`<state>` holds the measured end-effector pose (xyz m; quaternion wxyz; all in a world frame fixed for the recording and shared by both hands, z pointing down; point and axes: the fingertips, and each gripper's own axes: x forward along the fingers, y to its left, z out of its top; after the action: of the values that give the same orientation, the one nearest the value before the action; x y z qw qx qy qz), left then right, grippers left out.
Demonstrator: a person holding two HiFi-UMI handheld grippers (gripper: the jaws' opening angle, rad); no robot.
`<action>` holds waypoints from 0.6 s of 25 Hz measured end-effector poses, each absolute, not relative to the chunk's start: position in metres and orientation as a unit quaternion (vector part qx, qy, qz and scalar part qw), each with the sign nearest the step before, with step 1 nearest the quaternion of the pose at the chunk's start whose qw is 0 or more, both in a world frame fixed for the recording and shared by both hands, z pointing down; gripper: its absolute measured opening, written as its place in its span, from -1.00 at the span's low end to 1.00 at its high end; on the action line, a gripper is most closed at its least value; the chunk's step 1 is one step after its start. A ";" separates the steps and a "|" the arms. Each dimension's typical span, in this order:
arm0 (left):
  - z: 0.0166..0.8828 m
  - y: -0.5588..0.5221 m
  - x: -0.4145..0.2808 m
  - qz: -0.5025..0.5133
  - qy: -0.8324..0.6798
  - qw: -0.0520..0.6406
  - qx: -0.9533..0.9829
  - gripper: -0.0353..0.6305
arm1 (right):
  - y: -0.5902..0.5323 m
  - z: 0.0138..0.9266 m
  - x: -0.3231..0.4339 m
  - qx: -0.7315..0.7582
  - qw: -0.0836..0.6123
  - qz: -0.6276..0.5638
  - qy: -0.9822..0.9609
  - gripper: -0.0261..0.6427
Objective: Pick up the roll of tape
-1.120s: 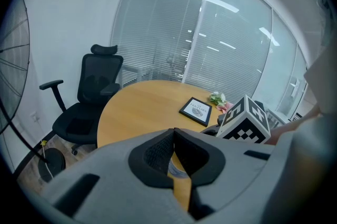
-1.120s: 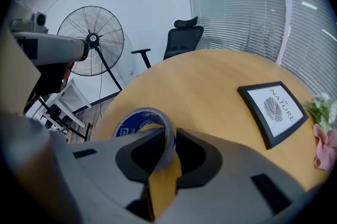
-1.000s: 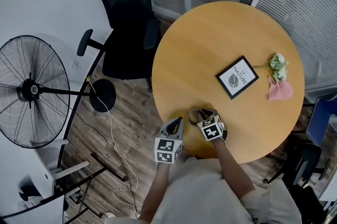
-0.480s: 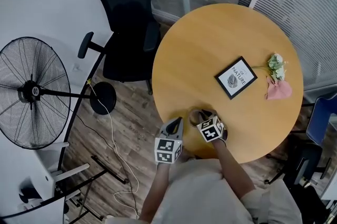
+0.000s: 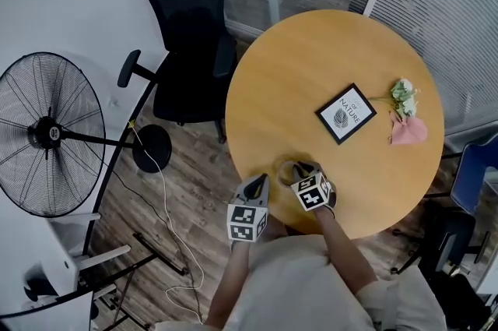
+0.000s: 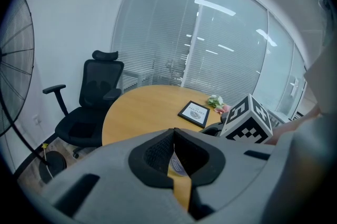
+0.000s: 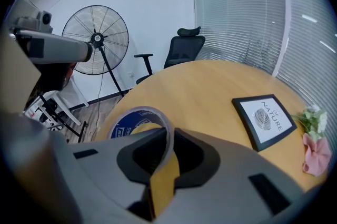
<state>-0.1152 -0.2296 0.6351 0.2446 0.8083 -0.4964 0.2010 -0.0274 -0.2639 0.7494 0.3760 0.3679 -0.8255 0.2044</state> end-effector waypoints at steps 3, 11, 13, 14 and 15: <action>0.631 -0.222 -0.117 0.198 -0.499 0.240 0.809 -0.87 | -0.259 0.741 -0.027 0.372 0.369 0.200 -0.828 -0.79; 0.619 -0.204 -0.124 0.191 -0.511 0.229 0.806 -0.87 | -0.245 0.715 -0.025 0.389 0.324 0.213 -0.836 -0.79; 0.617 -0.200 -0.126 0.190 -0.514 0.227 0.805 -0.87 | -0.240 0.710 -0.024 0.395 0.311 0.224 -0.835 -0.79; 0.616 -0.197 -0.127 0.189 -0.515 0.226 0.805 -0.87 | -0.238 0.707 -0.024 0.397 0.305 0.228 -0.835 -0.79; 0.615 -0.196 -0.128 0.188 -0.517 0.226 0.804 -0.87 | -0.236 0.703 -0.023 0.399 0.299 0.231 -0.836 -0.80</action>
<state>-0.1282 -0.1955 0.6149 0.2260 0.8042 -0.5166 0.1880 -0.0233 -0.2357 0.7035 0.2987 0.3992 -0.8356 0.2307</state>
